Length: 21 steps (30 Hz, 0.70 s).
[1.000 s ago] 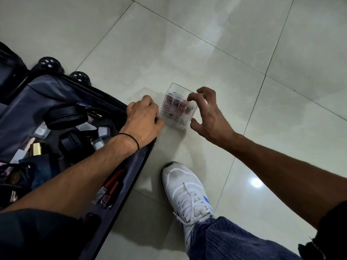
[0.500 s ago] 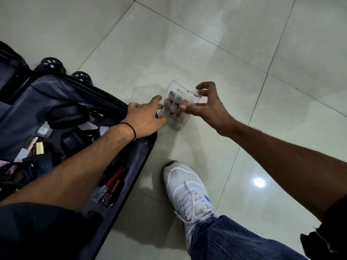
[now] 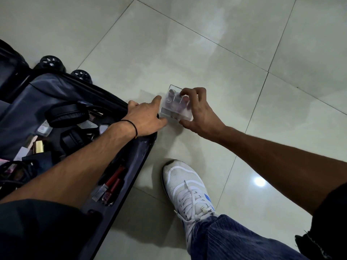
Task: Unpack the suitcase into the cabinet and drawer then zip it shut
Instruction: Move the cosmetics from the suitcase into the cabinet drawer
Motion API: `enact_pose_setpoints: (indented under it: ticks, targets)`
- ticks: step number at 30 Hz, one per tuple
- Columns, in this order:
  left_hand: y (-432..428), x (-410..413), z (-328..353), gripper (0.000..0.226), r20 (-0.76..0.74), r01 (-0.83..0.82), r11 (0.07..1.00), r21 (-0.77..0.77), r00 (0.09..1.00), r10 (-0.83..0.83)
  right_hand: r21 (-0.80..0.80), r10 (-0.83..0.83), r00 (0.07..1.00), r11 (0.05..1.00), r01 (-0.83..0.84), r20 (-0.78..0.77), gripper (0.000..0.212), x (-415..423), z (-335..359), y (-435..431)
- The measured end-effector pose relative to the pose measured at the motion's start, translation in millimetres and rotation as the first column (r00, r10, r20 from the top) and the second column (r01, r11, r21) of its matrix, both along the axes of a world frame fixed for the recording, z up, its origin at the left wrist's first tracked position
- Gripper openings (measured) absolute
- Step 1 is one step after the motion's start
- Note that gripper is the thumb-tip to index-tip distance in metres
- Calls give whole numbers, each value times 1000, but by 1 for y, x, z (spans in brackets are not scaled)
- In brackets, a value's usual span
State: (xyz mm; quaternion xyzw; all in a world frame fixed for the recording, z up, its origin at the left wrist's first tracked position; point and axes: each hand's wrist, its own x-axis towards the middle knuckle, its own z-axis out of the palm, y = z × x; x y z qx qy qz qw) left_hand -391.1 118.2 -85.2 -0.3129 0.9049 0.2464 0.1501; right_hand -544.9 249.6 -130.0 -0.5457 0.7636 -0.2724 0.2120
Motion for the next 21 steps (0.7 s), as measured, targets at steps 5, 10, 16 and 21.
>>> enact_pose_setpoints:
  ticks: [5, 10, 16, 21]
  targets:
    - [-1, 1, -2, 26, 31, 59, 998, -8, 998, -59, 15, -105, 987, 994, 104, 122, 82, 6, -9, 0]
    - [-4, 0, -3, 32, 46, 61, 998, 2, 997, -61, 132, -273, 877, 962, 240, 396, 91, 10, -11, 6]
    - [-5, -6, 0, 15, 24, -60, 992, 107, 998, 58, 169, -253, 917, 963, 209, 309, 74, -1, -4, -1]
    - [-20, -13, 2, 25, -129, -302, 747, 593, 880, 458, 95, -196, 927, 980, 174, 320, 72, -27, 18, -27]
